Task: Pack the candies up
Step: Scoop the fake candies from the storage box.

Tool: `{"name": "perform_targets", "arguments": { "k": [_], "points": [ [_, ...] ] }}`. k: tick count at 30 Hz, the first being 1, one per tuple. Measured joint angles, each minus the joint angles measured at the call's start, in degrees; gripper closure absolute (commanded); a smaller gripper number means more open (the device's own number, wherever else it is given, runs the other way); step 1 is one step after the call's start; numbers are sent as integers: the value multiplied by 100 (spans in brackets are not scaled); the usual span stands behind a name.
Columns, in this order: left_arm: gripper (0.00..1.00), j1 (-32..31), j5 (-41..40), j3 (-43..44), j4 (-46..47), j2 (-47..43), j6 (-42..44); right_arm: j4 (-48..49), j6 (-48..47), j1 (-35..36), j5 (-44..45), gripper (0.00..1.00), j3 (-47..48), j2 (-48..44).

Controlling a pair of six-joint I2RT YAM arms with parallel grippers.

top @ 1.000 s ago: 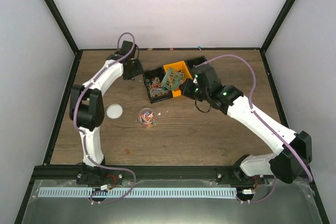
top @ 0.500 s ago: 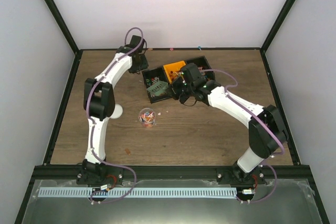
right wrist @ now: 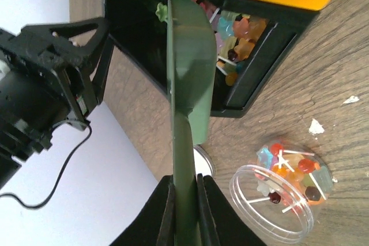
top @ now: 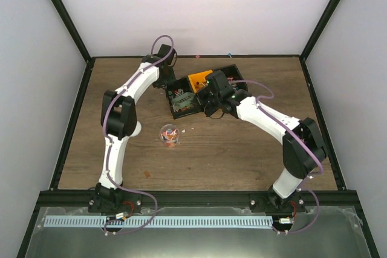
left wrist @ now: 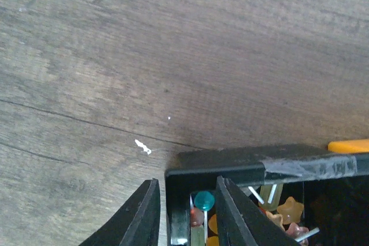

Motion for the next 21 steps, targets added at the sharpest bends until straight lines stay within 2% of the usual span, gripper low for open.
{"name": "perform_targets", "arguments": {
  "k": [8, 14, 17, 21],
  "points": [
    [74, -55, 15, -361, -138, -85, 13, -225, 42, -26, 85, 99, -2, 37],
    [86, -66, 15, -431, -81, -87, 17, -431, 90, -22, 79, 99, 92, 205],
    [95, -83, -11, -363, -109, -50, 7, -953, 149, -15, 92, 99, 708, 610],
    [96, -81, -72, -260, -127, 15, -35, -1578, 177, -17, 74, 99, 1606, 1154]
  ]
}}
